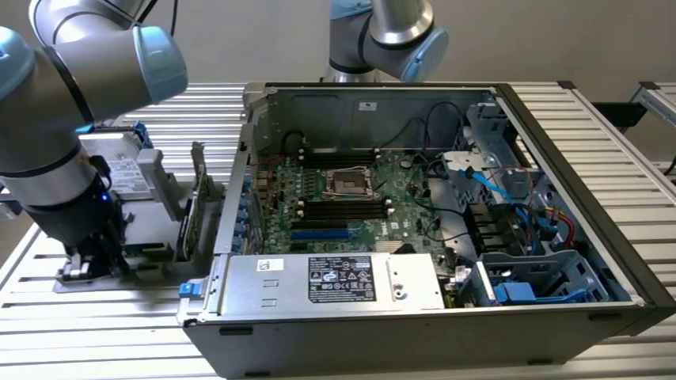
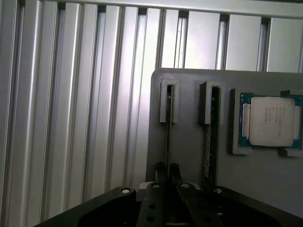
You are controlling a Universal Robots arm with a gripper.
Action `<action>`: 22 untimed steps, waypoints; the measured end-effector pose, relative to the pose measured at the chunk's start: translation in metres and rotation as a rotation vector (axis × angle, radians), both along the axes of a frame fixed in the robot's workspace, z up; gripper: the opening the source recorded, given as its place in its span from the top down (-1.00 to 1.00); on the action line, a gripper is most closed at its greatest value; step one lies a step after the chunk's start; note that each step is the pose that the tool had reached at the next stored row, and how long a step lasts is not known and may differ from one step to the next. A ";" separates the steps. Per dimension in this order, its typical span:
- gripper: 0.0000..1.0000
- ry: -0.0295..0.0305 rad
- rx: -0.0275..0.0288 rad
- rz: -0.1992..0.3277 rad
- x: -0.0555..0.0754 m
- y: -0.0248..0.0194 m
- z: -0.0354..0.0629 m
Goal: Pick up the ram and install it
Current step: 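Pick up the ram and move it above insertion slot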
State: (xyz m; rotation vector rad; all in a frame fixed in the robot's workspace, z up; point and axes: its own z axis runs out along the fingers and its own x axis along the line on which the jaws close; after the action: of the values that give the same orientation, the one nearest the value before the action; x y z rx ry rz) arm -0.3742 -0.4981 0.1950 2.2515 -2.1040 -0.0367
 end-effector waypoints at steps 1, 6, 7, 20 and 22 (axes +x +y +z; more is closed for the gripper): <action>0.73 -0.0001 0.0001 0.000 0.000 0.0000 0.0005; 0.73 -0.0001 0.0001 -0.002 0.000 0.0000 0.0046; 0.73 -0.0001 0.0001 -0.003 0.000 0.0001 0.0055; 0.73 -0.0001 0.0000 -0.011 0.000 0.0010 0.0199; 0.73 -0.0002 0.0002 -0.012 0.000 0.0013 0.0233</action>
State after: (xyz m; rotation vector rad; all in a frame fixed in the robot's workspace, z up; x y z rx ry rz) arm -0.3742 -0.4968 0.2183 2.2387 -2.1182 -0.0372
